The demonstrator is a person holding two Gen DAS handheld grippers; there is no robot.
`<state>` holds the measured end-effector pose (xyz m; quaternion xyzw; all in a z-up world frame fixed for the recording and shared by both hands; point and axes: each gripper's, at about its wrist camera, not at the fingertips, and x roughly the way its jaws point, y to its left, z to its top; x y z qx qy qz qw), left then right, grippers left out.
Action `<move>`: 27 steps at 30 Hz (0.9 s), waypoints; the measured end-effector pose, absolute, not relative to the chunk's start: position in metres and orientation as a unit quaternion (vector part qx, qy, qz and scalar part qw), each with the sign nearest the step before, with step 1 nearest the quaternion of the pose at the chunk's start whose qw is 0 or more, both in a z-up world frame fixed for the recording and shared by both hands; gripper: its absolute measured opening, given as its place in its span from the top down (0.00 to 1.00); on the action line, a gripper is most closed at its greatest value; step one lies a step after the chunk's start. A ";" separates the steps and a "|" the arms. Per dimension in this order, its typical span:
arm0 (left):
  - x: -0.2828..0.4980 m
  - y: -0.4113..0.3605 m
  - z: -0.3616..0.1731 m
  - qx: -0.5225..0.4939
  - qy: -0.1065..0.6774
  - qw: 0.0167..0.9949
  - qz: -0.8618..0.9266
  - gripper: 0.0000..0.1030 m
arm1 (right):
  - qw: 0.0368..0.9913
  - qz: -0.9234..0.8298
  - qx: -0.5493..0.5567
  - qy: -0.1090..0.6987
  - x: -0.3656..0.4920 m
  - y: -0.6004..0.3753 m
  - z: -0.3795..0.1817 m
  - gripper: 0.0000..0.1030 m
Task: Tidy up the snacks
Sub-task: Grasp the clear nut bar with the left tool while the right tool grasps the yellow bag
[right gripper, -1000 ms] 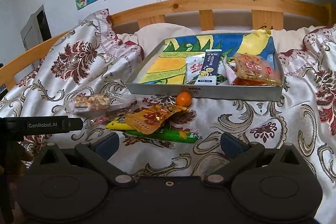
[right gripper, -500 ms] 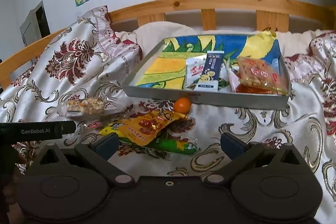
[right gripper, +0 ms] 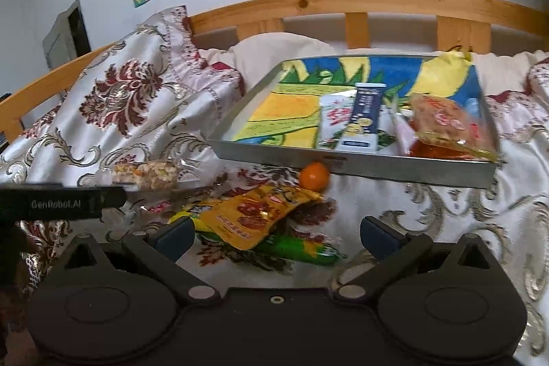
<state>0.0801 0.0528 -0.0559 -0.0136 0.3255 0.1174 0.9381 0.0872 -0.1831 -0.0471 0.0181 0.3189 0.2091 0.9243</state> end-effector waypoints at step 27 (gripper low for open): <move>0.187 0.039 -0.079 0.145 0.434 0.887 -0.063 0.01 | 0.888 0.279 0.062 0.360 0.146 -0.160 -0.088 0.20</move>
